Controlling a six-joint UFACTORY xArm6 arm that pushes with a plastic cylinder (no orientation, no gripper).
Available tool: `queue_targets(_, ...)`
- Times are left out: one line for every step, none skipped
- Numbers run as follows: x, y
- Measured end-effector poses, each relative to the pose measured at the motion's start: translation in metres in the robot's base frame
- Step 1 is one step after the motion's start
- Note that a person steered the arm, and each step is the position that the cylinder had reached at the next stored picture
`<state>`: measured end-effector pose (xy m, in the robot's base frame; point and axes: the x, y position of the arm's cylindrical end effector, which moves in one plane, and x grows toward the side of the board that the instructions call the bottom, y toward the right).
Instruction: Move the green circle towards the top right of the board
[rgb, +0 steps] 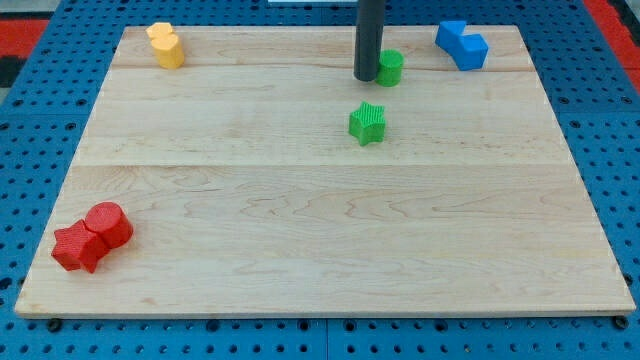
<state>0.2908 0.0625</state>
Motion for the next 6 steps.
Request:
queue_targets(-0.005, 0.014)
queue_targets(-0.014, 0.029)
queue_targets(-0.026, 0.041)
queue_targets(-0.025, 0.043)
queue_targets(-0.015, 0.047)
queue_targets(-0.015, 0.060)
